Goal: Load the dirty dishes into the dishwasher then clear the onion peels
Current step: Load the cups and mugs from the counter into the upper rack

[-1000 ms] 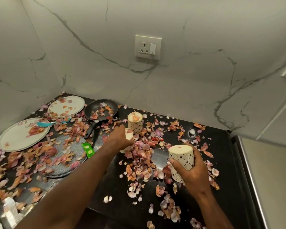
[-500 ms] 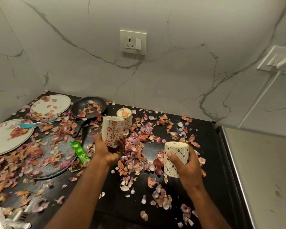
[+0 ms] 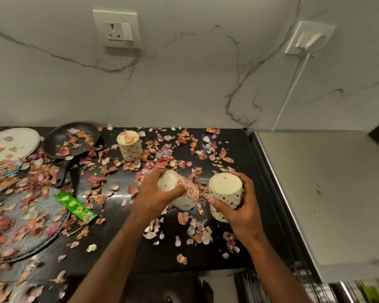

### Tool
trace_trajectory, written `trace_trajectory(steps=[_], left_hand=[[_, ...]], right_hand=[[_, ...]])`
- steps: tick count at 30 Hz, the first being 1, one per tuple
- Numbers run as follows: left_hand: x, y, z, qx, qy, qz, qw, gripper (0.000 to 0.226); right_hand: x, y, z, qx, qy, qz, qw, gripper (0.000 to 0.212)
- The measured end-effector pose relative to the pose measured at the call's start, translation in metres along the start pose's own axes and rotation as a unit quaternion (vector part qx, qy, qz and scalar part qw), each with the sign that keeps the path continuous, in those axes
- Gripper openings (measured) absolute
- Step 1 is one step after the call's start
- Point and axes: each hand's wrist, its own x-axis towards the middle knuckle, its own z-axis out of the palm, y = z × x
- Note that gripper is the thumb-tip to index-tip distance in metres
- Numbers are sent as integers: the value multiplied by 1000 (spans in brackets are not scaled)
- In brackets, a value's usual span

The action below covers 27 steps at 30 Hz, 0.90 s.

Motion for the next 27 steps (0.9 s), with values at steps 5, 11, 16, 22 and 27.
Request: trace_trajectory(steps=[5,11,16,22,27], left_hand=[[-6,13,32,124,-40,61,990,80],[-21,37,85,155,-132,118,972,78],[-45,62,137,150,-198,164,955,77],[-79,89,202,171,-258,211,927,75],[-120,112,263,157,-294,235,913,71]], right_hand=[[-36,0,-25,-38,79,26,996,83],[-88,7,-66,-33,214,88,972,78],[-123,13,-106,-47,290,94,951,74],[-155,20,-165,-52,351,86,931,75],[-188,26,-230,-50,377,94,920,73]])
